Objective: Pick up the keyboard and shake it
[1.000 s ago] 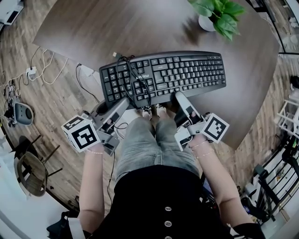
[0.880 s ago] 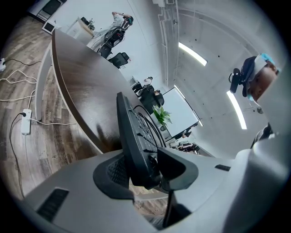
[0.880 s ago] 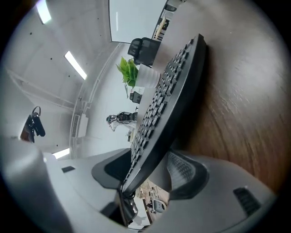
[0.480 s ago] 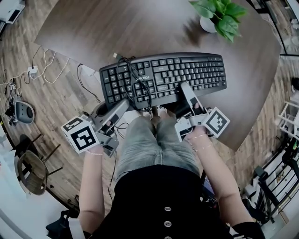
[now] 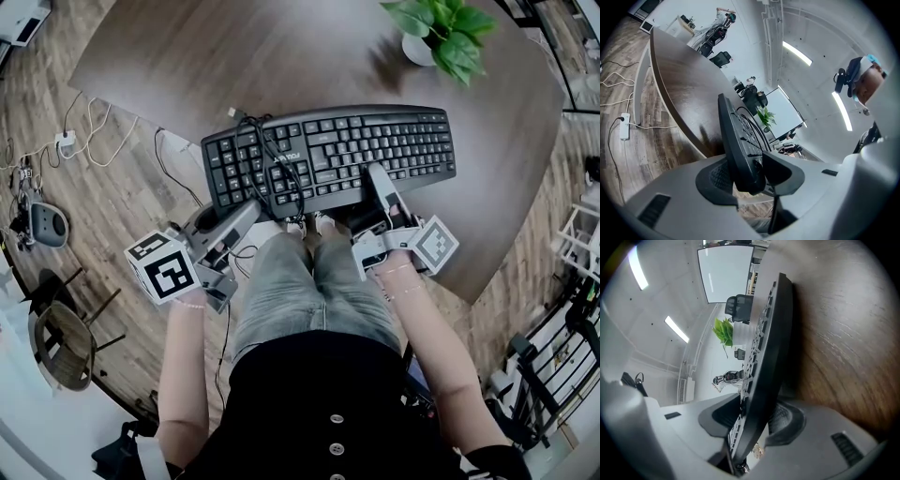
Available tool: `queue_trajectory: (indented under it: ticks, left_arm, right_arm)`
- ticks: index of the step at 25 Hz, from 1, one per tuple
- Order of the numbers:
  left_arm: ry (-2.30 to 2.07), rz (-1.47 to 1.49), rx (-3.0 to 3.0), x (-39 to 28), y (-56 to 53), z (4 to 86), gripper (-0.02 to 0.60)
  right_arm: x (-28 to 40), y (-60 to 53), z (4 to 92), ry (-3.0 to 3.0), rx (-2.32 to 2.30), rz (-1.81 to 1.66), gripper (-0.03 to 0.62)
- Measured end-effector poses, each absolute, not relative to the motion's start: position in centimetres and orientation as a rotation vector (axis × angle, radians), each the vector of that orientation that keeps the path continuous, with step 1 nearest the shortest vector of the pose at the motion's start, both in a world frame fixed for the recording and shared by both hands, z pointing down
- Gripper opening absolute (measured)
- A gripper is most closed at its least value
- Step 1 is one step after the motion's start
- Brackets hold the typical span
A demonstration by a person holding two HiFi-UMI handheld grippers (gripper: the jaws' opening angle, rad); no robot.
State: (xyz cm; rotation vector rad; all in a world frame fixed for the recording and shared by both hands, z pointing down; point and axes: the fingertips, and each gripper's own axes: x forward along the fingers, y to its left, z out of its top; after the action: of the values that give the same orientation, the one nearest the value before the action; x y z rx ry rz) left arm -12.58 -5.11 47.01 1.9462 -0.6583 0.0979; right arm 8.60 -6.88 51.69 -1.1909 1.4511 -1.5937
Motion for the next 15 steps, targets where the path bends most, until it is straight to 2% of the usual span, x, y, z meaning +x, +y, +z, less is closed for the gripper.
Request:
queue_trajectory:
  ticks: [15]
  left_arm:
    - [-0.643,0.098,2.008,-12.59,-5.02,46.77,0.195]
  right_arm:
    - [8.62,-6.77,51.15,1.476,-1.204,-1.55,0.132]
